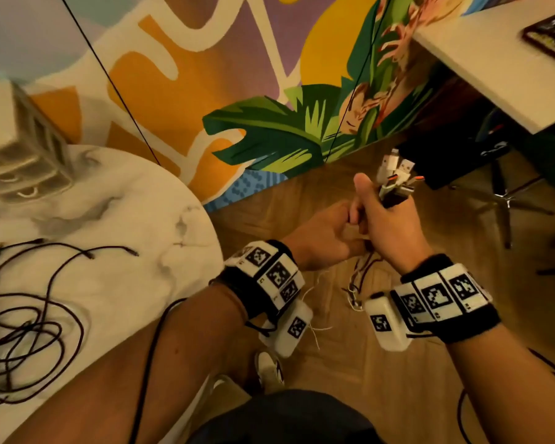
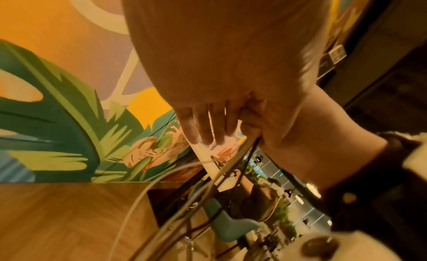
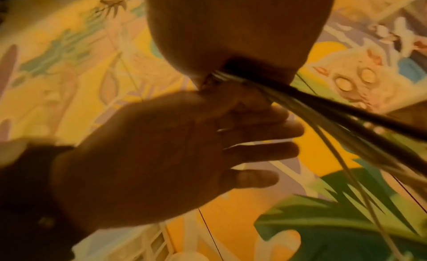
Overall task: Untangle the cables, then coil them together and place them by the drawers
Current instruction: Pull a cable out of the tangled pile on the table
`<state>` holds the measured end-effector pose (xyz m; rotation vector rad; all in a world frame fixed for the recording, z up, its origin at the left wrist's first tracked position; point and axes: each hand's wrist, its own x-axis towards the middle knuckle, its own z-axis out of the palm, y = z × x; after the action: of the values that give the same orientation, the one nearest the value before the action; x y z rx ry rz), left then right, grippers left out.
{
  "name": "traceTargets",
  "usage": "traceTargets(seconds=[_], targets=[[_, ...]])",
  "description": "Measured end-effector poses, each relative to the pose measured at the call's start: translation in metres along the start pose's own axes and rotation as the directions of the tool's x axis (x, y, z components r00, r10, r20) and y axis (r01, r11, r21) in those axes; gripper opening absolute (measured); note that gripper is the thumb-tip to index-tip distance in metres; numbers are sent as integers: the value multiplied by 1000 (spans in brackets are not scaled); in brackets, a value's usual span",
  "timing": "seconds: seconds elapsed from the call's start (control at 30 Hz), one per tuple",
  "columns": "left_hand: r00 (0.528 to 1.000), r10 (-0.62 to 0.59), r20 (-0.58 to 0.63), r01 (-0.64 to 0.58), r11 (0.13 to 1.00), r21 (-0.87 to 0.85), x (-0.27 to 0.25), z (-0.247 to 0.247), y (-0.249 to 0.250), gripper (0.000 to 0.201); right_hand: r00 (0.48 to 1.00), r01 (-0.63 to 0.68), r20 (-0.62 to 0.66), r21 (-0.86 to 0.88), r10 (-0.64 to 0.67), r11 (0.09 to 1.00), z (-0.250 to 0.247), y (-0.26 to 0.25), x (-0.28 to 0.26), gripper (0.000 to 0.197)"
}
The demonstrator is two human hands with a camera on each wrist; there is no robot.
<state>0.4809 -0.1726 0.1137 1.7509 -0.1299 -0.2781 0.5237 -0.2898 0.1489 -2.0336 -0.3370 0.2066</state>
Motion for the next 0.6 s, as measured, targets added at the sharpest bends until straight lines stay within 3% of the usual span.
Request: traceTargets(seconds=[0.17, 0.27, 0.33, 0.4, 0.47, 0.5, 0.53, 0.6], targets=[[999, 17, 44, -13, 996, -86, 7, -7, 29, 39, 983, 182, -31, 63, -181, 981, -3, -28, 9, 38], [997, 38, -62, -52, 967, -249, 6, -7, 47, 12, 964, 250, 28, 232, -264, 940, -7, -48, 13, 47], [984, -45, -170, -22, 929, -370, 4, -8, 61, 23, 966, 205, 77, 352, -246, 913, -7, -50, 19, 43], [964, -80, -254, -40, 899, -436, 1, -17, 71, 31, 933, 72, 287, 443, -217, 894, -1, -40, 17, 37], [963, -56, -262, -80, 874, -480, -3, -34, 79, 39, 821, -18, 533, 379, -203, 925, 19, -14, 5, 27], [965, -29, -262, -94, 891, -444, -5, -44, 82, 44, 779, -28, 612, 257, -141, 966, 30, 1, -1, 23], [960, 2, -281, -94, 945, -314, -8, -53, 83, 49, 773, -25, 629, 154, -78, 988, 41, 14, -5, 29], [955, 87, -283, -45, 988, 151, -16, -65, 89, 51, 855, -49, 519, 58, 12, 997, 61, 43, -2, 39]])
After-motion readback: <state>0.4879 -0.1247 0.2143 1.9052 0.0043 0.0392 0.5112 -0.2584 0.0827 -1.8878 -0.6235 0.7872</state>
